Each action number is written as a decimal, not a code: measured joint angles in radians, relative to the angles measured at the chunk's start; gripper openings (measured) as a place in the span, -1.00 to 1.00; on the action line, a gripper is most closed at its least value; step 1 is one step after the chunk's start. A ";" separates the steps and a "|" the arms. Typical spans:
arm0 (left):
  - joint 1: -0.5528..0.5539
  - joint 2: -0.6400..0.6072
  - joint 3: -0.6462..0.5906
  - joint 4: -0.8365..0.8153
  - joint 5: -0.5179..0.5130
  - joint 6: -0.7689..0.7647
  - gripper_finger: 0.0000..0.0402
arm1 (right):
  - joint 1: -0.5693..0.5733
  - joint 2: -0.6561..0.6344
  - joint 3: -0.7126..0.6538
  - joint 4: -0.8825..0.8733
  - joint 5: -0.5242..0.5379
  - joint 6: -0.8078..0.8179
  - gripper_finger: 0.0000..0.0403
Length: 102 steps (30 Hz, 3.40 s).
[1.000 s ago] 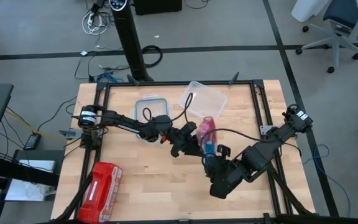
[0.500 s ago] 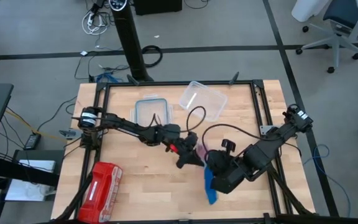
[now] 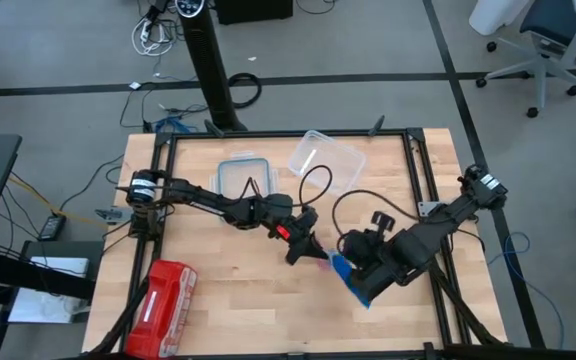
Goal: Roll bandage
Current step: Put the blue bandage into the transparent zip bag
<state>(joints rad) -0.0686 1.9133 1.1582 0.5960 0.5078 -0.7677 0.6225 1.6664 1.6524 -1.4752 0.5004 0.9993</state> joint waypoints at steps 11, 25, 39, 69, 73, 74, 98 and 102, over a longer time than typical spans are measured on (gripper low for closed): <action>-0.001 0.000 0.000 0.089 0.029 -0.030 -1.00 | 0.193 -0.120 -0.036 0.028 -0.101 0.273 -0.51; 0.003 0.000 -0.001 0.220 0.029 -0.079 -1.00 | 0.371 -0.114 -0.317 0.292 0.169 0.519 -0.41; 0.003 0.000 -0.001 0.256 -0.001 -0.084 -1.00 | 0.298 -0.113 -0.419 0.482 0.255 0.379 -0.34; -0.049 0.000 -0.001 0.062 -0.095 0.109 -1.00 | 0.057 -0.213 -0.147 0.312 -0.303 0.136 -0.90; -0.032 -0.009 -0.001 0.065 -0.013 0.109 -1.00 | 0.040 -0.191 -0.147 0.305 -0.414 0.103 -0.87; -0.023 -0.015 -0.001 0.066 0.004 0.108 -1.00 | 0.041 -0.191 -0.149 0.294 -0.412 0.118 -0.88; -0.002 -0.008 -0.001 -0.001 0.023 0.190 -1.00 | -0.036 -0.196 -0.150 0.269 -0.506 -0.003 -0.91; 0.010 -0.008 -0.001 0.000 0.015 0.219 -1.00 | -0.070 -0.199 -0.152 0.153 -0.494 0.037 -0.91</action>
<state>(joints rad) -0.0589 1.9049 1.1572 0.5957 0.5232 -0.5484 0.5526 1.4679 1.5005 -1.3226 0.0061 1.0362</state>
